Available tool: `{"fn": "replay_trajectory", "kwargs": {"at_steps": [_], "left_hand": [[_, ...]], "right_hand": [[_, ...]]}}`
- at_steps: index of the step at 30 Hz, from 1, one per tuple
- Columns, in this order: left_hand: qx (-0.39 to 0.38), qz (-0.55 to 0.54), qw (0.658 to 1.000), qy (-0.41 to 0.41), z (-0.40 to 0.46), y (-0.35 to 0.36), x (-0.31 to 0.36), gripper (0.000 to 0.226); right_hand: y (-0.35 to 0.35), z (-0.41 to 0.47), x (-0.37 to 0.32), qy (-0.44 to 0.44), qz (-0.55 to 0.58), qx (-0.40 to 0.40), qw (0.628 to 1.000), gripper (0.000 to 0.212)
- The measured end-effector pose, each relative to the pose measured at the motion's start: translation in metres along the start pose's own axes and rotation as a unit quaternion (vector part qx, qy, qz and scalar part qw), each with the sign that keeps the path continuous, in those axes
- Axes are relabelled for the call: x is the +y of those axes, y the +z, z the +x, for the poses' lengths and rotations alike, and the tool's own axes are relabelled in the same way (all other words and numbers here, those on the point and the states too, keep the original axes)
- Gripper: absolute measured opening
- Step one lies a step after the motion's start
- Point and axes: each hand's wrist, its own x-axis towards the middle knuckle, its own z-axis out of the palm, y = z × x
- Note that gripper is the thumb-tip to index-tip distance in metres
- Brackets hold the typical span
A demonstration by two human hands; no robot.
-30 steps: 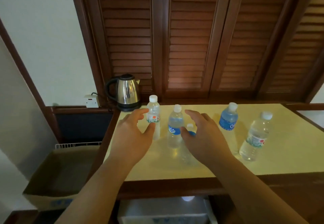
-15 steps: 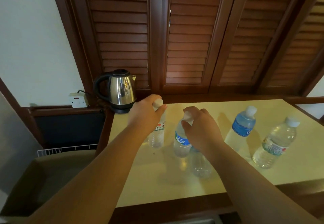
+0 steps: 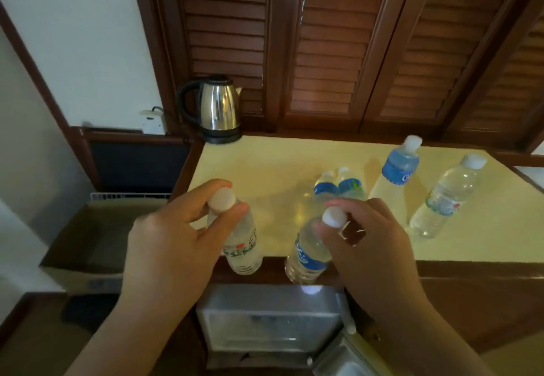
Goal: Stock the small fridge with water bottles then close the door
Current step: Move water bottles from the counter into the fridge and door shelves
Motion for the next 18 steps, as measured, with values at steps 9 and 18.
{"fn": "replay_trajectory", "kwargs": {"at_steps": [9, 18], "left_hand": [[-0.009, 0.018, 0.989, -0.143, -0.190, 0.019, -0.033, 0.023], [-0.057, -0.026, 0.931, -0.360, -0.313, 0.151, -0.185, 0.027]], "right_hand": [[0.034, -0.141, 0.073, 0.012, 0.051, -0.157, 0.986, 0.020], [0.196, -0.243, 0.234, 0.069, 0.004, -0.237, 0.969, 0.021]]}}
